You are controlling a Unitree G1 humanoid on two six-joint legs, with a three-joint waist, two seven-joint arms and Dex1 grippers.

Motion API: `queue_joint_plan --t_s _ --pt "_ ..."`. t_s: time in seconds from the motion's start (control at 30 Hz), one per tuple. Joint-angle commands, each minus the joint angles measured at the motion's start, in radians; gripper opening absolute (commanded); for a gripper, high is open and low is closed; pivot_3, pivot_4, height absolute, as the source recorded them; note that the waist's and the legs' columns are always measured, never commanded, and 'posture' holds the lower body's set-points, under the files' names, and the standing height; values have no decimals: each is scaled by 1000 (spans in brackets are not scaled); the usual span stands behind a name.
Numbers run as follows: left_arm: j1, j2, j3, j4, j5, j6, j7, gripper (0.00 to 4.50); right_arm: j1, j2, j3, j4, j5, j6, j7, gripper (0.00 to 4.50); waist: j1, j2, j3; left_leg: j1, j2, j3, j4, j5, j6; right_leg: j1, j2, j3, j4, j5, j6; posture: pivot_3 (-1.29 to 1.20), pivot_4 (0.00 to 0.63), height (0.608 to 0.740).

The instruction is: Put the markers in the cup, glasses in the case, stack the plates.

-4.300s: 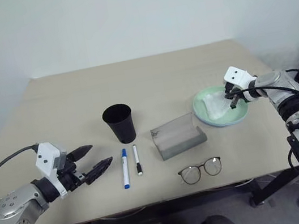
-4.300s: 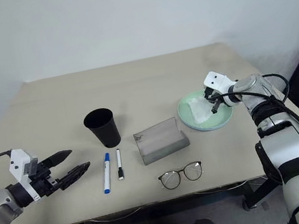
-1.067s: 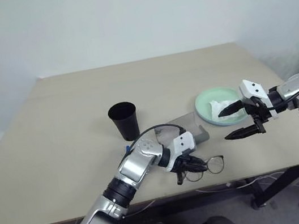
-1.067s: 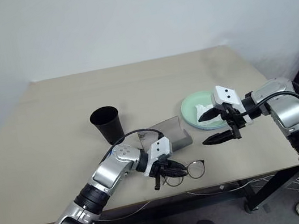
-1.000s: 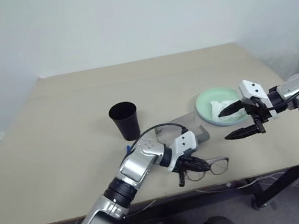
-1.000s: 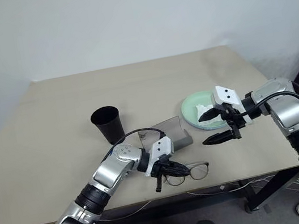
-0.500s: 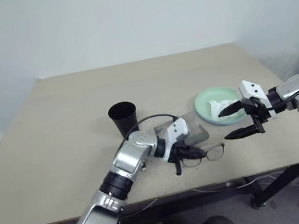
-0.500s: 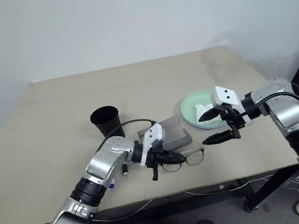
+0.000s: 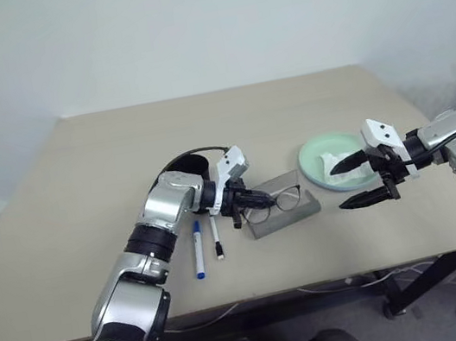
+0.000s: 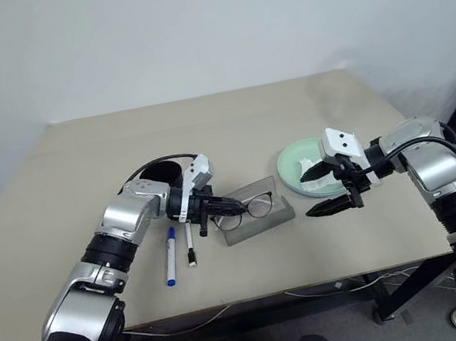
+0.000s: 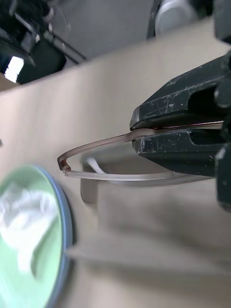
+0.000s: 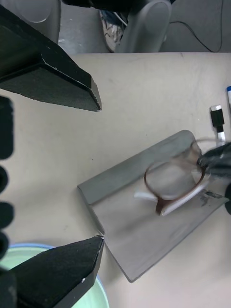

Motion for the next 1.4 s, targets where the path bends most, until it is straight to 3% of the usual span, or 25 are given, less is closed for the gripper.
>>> queue_joint_plan --t_s 0.03,0.3,0.67,1.4 --pt "-34 -25 22 55 26 -103 -2 46 -18 -11 -23 -33 11 2 10 4500 0 0 0 -1 0 0 0 0 0 -1 0 0 0 0 0 0 0 740" --pt "-5 -86 19 136 64 -171 1 46 9 -37 -45 -75 30 28 17 4500 0 0 0 -18 0 0 5 0 1 -14 1 0 3 2 2 0 0 740" --pt "22 -102 28 138 80 -166 6 46 39 -42 -56 -110 28 47 4 4500 -1 0 0 -18 0 0 7 0 3 -14 1 -1 3 3 3 0 0 740" --pt "81 -120 39 24 55 23 -62 46 33 -37 -44 -109 18 46 0 4500 -1 0 0 -18 0 1 11 0 6 -13 2 -2 3 6 8 0 0 740"
